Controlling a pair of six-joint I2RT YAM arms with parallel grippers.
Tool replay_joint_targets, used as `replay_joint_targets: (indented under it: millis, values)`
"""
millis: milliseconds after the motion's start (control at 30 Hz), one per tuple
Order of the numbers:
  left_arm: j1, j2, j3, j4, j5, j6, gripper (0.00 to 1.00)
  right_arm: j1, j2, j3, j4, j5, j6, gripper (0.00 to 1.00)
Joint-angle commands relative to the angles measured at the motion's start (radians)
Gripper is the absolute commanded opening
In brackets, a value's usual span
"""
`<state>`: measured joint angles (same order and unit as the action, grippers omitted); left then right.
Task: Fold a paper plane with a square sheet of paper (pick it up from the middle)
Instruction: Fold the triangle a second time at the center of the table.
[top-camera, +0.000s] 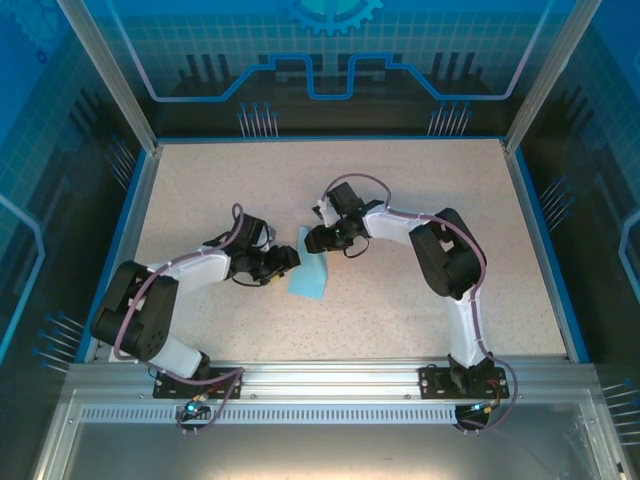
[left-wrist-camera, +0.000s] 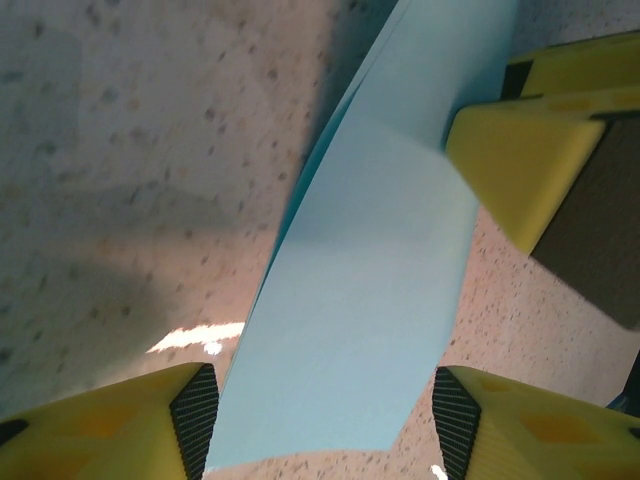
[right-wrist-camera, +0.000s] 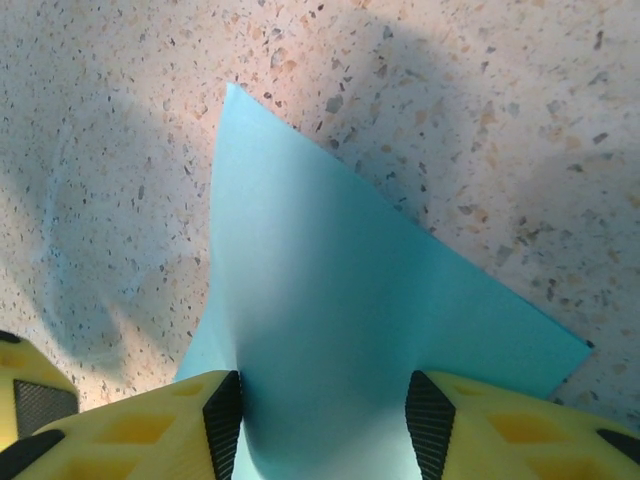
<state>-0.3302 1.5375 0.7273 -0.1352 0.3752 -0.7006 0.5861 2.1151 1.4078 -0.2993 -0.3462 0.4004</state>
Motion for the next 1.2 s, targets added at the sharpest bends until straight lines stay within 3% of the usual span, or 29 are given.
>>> replay_joint_targets:
  millis: [0, 100, 300, 500, 800, 1167]
  values:
    - [0.007, 0.047, 0.055, 0.061, 0.019, 0.053, 0.6, -0.017, 0.051, -0.043, -0.11, 0.006, 0.019, 0.49]
    - [0.008, 0.1, 0.096, 0.069, 0.017, 0.085, 0.59, -0.024, 0.054, -0.046, -0.105, 0.0, 0.031, 0.47]
    - [0.032, 0.187, 0.163, 0.087, 0.016, 0.121, 0.45, -0.041, 0.054, -0.059, -0.088, -0.019, 0.059, 0.42]
    - [0.048, 0.245, 0.197, 0.064, 0.02, 0.151, 0.46, -0.064, 0.039, -0.09, -0.041, -0.07, 0.085, 0.42]
    - [0.048, 0.262, 0.208, -0.005, 0.138, 0.212, 0.48, -0.083, 0.04, -0.094, -0.04, -0.076, 0.097, 0.43]
    - [0.063, 0.226, 0.198, -0.031, 0.213, 0.26, 0.42, -0.088, 0.053, -0.081, -0.059, -0.062, 0.118, 0.43]
